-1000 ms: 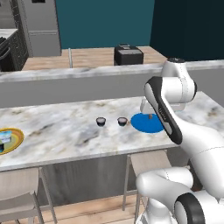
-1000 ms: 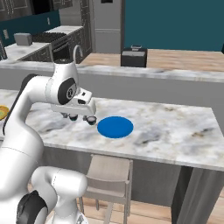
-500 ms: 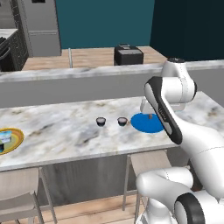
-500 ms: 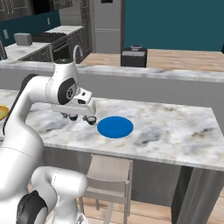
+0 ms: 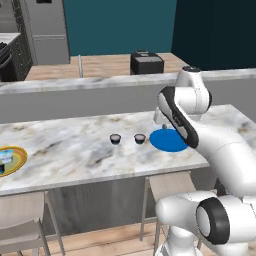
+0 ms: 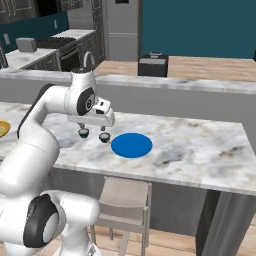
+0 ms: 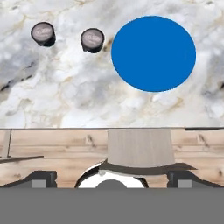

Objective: Place two yogurt containers on each plate.

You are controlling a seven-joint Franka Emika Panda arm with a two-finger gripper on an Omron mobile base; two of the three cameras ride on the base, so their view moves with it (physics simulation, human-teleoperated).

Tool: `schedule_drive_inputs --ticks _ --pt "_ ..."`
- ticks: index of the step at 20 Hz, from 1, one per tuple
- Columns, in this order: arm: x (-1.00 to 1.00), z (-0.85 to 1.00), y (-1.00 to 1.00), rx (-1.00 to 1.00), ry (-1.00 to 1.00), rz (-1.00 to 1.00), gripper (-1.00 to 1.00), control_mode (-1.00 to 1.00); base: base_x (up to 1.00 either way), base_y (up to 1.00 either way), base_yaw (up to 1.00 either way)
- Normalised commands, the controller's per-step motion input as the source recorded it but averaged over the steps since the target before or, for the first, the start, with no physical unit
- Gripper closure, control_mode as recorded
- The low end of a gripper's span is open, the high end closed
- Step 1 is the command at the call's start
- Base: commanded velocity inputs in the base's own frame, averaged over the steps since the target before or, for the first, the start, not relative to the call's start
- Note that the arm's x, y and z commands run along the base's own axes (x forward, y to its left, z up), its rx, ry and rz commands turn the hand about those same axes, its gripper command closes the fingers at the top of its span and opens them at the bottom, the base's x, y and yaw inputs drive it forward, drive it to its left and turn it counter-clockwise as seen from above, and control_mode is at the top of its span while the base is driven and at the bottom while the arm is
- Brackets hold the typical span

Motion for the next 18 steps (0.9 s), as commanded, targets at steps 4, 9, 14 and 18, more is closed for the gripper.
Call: schedule_drive_inputs --ticks 4,9,14,18 --pt "0.98 -0.19 0.06 0.00 0.00 0.00 -1.00 -1.00 0.00 0.00 0.00" --pt "0.90 -0.21 0.00 0.00 0.00 0.00 -1.00 -1.00 0.00 0.00 0.00" --pt "0.47 -0.47 0.01 0.00 0.00 0.00 -1.00 -1.00 0.00 0.00 0.00" --pt "0.35 -0.59 0.07 0.00 0.00 0.00 -1.00 -1.00 0.00 0.00 0.00"
